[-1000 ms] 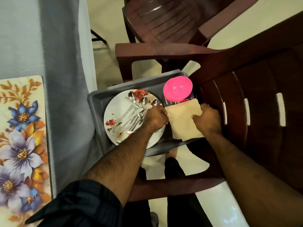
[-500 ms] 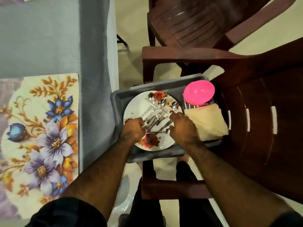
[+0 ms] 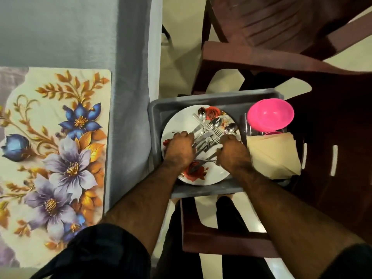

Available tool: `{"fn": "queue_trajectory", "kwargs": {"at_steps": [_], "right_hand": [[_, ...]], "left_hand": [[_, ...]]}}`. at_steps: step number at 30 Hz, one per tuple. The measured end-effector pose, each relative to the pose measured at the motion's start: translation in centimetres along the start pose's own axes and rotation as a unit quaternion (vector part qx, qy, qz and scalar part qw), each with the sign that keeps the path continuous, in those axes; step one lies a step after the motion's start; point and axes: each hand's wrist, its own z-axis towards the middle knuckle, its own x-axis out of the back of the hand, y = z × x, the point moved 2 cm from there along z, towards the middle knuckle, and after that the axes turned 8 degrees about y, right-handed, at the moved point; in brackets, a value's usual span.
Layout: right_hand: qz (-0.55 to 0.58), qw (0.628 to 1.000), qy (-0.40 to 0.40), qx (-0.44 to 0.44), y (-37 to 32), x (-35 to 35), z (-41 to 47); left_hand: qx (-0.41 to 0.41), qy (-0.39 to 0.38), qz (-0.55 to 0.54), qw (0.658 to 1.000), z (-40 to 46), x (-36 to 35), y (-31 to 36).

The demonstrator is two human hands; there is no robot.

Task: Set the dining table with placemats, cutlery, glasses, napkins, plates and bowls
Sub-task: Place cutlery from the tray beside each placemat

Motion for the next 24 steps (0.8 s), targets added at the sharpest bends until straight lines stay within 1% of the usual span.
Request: {"fn": "queue_trajectory", "kwargs": {"at_steps": [2, 6, 8, 12, 15, 17, 19, 21, 24], "right_hand": [[0.004, 1.0, 0.001, -0.003, 0.3, 0.0, 0.1], [0.012, 1.0, 0.002, -0.01, 0.6, -0.5, 0.3], [0.01, 1.0, 0.001, -0.013, 0.3, -0.9, 0.4], [0.002, 0.999, 0.024, -0.045, -0.8, -0.6, 1.5], [-0.003, 0.996, 0.033, -0.085, -1.2, -0.7, 2.7], [-0.001, 0.995, 0.044, -0.086, -1.5, -1.2, 3.5], [0.002, 0.995, 0.039, -0.088, -1.6, -1.8, 4.0], [0.024, 0.994, 0.032, -0.105, -1.7, -1.8, 4.2], [0.094, 0.987, 0.038, -0.127, -1.6, -0.4, 3.4]], "left_hand": [[0.002, -0.003, 0.021, 1.0, 0.8, -0.5, 0.6], [0.037, -0.021, 0.01, 0.999, 1.8, -0.7, 1.1], [0.041, -0.028, 0.018, 0.999, 2.0, -0.4, 1.0], [0.048, -0.044, 0.008, 0.998, 2.1, 0.4, 0.5], [0.095, -0.035, -0.051, 0.994, 2.2, 0.7, -0.3], [0.128, -0.005, -0.105, 0.986, 2.0, 1.0, -0.8], [0.171, 0.027, -0.156, 0.972, 1.8, 1.3, -1.4], [0.213, 0.037, -0.197, 0.956, 1.7, 1.4, -1.9], [0.254, 0.035, -0.226, 0.94, 1.8, 1.6, -2.1]]}}
